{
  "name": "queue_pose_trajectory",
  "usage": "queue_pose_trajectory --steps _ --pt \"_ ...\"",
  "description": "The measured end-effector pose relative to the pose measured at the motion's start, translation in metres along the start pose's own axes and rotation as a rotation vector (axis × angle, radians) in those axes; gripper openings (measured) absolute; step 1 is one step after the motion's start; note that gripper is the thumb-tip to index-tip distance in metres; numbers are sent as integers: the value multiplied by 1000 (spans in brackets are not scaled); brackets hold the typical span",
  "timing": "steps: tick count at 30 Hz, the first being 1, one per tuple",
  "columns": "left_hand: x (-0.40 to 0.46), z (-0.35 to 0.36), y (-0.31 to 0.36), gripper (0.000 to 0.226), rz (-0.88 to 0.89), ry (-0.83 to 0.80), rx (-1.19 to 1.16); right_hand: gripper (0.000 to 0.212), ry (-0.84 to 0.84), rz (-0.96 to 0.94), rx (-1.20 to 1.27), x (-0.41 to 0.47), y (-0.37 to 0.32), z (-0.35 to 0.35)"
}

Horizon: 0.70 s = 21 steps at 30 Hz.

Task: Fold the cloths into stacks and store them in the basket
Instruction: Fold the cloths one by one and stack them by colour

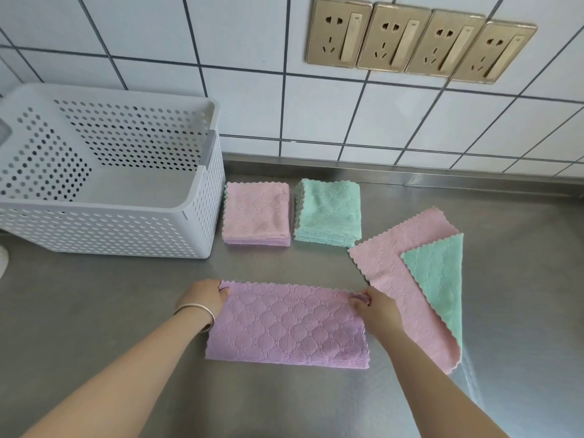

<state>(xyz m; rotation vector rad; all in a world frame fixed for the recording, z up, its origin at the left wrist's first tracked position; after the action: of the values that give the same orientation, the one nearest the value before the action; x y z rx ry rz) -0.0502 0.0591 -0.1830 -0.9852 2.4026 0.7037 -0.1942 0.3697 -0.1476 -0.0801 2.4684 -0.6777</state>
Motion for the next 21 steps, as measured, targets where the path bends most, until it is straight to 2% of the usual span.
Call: queue_pose_trajectory --steps 5,7,8,10,12,13,15,17,21 --pt "3 3 0 35 -25 -26 -4 25 64 101 8 0 7 3" --pt "-2 1 2 33 -40 12 -26 23 87 100 75 -1 7 4" --pt "-6 -1 3 31 -57 85 -52 25 101 84 134 -4 6 4" --pt "-24 -6 10 31 -55 358 -104 38 130 36 213 -11 4 6" --pt "-43 -2 25 34 85 565 -10 48 176 24 232 -23 6 9" --pt "-50 4 36 37 187 576 56 51 199 44 239 -30 10 12" --pt "-60 27 60 46 407 452 238 53 205 118 266 -44 19 19" --pt "-65 54 76 52 549 317 425 54 143 206 263 -58 26 32" --pt "-63 90 83 64 610 208 569 53 85 318 187 -75 37 51"
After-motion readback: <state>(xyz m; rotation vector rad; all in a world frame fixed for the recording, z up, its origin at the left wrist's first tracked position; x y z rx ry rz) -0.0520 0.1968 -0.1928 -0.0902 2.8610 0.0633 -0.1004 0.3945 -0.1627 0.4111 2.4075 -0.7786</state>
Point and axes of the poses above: each hand's wrist, its own x-axis towards the middle knuckle, its own z-axis out of the palm, y = z × x, the point moved 3 cm from there along x, towards the middle knuckle, and after that the axes turned 5 degrees about -y, right-handed, at the moved point
